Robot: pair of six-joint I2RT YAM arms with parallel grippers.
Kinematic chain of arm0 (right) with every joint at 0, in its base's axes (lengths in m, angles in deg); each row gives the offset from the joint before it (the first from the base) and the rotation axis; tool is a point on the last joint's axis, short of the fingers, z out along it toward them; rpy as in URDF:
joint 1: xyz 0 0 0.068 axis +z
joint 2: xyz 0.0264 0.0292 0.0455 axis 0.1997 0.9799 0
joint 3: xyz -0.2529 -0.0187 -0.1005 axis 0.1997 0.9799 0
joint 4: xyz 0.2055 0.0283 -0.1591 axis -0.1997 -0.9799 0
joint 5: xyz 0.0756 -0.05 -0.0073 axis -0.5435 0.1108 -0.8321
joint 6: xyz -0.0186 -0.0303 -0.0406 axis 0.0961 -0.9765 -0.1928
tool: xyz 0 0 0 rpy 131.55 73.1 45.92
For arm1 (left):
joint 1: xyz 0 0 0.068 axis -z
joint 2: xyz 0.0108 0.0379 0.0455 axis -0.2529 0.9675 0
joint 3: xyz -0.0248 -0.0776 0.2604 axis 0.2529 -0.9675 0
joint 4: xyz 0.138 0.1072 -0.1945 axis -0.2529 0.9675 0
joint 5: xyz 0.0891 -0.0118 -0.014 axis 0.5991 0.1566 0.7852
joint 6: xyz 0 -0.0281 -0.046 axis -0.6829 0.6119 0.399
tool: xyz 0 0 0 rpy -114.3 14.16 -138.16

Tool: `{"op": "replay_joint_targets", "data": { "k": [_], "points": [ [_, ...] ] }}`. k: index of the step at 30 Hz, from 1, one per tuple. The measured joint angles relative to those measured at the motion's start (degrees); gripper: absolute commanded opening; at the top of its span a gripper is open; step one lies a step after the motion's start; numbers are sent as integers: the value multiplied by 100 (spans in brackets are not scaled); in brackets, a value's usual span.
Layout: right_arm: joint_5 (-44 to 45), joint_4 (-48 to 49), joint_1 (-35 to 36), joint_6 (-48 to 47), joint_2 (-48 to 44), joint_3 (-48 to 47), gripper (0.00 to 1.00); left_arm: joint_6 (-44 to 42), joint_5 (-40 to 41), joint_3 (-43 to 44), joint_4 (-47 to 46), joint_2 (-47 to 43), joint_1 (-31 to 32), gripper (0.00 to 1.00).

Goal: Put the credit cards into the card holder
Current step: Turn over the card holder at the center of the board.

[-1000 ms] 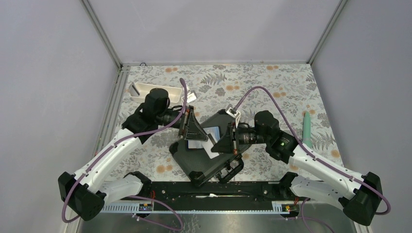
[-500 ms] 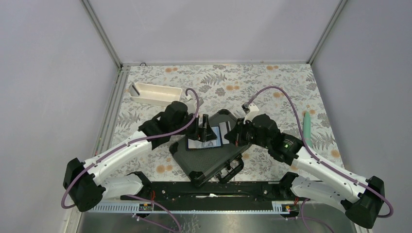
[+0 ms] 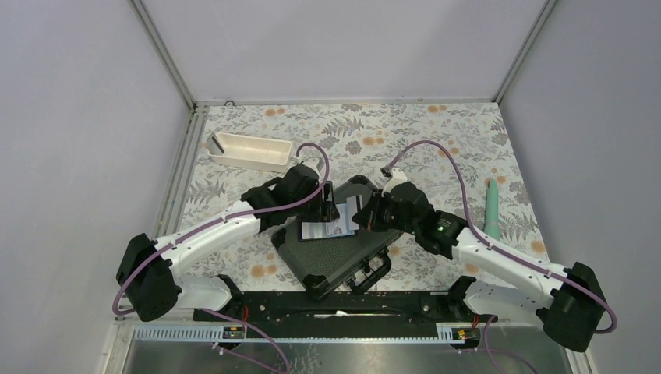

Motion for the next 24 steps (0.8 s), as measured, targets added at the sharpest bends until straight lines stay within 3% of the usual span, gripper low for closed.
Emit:
{"op": "replay_joint_targets", "data": {
  "k": [11,24],
  "points": [
    [317,116,0,201,286,0,0,76,142,0,116,0,2,32],
    [385,199,0,264,393,0,0,79,103,0,116,96,15,22]
  ]
}}
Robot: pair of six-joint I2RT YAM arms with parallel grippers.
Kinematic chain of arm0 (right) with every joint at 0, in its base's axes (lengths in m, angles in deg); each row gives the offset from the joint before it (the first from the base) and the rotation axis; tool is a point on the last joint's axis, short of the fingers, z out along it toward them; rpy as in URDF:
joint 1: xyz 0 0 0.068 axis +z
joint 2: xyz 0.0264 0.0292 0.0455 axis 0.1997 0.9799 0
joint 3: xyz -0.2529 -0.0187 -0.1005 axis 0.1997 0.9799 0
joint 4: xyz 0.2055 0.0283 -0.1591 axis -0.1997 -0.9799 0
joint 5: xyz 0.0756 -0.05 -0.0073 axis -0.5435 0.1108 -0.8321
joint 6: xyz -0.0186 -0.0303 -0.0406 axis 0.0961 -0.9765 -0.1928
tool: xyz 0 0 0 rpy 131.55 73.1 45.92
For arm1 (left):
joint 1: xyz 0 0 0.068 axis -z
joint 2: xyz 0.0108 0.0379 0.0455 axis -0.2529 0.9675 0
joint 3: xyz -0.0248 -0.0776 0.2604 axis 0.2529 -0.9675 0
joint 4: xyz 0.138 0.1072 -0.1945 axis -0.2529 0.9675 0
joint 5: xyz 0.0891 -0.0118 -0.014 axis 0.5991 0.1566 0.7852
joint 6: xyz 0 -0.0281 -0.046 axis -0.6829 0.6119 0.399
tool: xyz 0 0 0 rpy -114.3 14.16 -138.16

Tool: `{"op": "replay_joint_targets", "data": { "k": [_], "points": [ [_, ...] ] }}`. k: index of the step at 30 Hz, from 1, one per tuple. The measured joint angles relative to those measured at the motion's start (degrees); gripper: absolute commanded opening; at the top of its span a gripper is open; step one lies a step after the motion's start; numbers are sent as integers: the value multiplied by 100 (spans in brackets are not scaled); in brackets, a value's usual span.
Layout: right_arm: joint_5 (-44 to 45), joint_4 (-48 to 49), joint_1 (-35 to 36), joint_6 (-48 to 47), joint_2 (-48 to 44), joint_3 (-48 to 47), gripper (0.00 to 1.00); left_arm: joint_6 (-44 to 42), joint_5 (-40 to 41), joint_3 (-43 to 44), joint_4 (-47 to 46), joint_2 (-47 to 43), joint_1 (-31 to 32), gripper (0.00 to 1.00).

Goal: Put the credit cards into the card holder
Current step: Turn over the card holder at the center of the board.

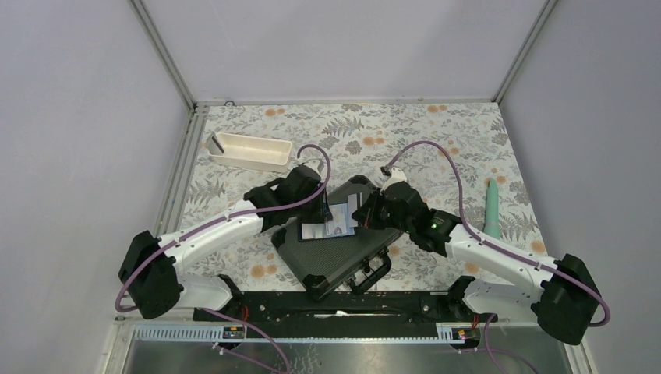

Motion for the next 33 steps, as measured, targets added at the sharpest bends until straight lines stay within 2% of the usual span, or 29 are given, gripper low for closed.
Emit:
{"op": "replay_joint_targets", "data": {
  "k": [15,33],
  "points": [
    [157,31,0,37,48,11,0,7,-72,-2,-2,66,48,17],
    [417,-190,0,35,-92,46,0,55,-44,-13,4,63,76,17]
  ]
}}
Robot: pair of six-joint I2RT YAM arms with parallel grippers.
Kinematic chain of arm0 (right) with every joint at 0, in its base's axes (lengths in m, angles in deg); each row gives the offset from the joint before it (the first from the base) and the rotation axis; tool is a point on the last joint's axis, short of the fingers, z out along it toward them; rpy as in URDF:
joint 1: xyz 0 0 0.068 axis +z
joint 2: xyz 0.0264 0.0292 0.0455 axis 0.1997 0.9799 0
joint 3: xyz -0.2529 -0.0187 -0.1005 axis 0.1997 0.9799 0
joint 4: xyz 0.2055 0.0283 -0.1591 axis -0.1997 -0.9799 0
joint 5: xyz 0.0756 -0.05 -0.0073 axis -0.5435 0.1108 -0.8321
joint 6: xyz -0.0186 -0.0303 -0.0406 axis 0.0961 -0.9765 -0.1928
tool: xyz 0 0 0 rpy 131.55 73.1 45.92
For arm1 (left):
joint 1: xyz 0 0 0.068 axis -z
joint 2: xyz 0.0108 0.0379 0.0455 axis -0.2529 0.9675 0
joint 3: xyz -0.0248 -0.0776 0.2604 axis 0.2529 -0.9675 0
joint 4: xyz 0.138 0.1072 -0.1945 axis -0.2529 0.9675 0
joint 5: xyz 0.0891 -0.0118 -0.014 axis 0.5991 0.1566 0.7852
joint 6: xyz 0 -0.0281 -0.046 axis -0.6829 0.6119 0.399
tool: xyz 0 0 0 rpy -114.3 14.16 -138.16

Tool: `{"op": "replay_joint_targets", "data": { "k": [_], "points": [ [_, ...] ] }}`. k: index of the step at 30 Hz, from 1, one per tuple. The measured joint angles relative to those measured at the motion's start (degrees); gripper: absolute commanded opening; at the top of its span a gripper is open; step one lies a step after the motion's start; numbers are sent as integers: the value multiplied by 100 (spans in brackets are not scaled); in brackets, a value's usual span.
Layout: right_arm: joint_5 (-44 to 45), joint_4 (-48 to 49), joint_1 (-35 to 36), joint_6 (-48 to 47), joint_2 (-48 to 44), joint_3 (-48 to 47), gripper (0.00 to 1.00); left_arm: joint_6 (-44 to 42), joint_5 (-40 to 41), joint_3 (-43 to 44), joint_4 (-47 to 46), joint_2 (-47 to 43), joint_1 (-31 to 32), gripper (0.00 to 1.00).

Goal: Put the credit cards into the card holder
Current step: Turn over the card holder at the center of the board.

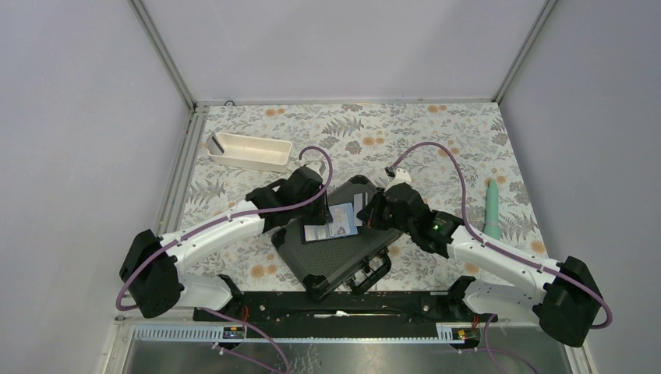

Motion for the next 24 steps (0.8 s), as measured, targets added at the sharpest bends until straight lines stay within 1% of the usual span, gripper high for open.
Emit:
{"op": "replay_joint_targets", "data": {
  "k": [8,14,24],
  "points": [
    [-125,111,0,2,15,39,0,52,0,-44,-31,0,9,16],
    [-129,144,0,7,17,48,0,81,2,-74,-59,0,13,13],
    [-66,44,0,7,-83,48,0,122,0,-136,-142,-13,20,9]
  ]
}}
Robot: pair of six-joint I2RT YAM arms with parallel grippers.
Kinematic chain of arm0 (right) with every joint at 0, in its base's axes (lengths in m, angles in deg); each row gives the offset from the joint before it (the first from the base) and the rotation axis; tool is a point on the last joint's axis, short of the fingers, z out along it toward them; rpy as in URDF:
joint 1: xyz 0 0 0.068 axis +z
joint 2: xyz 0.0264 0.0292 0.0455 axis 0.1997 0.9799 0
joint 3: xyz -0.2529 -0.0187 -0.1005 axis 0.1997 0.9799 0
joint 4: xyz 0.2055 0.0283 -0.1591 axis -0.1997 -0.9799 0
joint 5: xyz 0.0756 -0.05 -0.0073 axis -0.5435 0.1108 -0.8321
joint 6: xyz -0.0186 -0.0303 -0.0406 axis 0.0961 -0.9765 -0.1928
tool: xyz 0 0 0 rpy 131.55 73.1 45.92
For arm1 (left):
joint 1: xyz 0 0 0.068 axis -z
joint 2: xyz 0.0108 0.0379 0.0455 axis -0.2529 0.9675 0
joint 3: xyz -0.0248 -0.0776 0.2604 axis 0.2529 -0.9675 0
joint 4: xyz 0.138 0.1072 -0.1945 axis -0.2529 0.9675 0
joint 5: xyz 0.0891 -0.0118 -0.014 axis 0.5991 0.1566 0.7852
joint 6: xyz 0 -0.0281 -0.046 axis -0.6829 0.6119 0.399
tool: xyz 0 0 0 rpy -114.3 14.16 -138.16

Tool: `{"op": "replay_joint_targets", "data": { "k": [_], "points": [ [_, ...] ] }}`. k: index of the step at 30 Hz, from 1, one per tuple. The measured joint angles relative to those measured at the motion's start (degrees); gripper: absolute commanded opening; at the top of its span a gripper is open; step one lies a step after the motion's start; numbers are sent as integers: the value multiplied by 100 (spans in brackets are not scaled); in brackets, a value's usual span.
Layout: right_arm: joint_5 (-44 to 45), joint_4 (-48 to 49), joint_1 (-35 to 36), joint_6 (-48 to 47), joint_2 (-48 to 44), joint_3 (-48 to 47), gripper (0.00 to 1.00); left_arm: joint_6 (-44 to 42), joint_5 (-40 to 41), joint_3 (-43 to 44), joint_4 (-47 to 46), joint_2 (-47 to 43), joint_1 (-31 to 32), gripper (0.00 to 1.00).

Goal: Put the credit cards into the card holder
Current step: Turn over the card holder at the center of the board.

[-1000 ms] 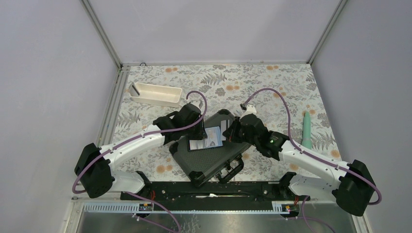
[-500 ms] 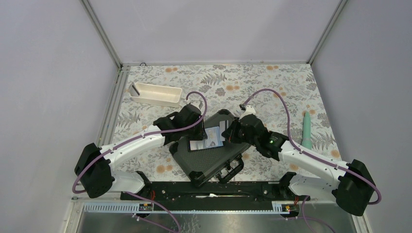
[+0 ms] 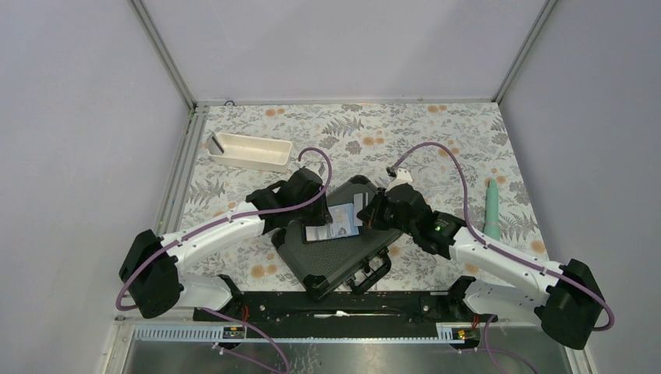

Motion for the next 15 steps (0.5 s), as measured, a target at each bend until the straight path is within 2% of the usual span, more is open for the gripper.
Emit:
{"op": "replay_joint_targets", "data": {
  "k": [15],
  "points": [
    [-15,15,0,4,-103,31,0,9,0,-22,-39,-9,0,8]
  ]
}}
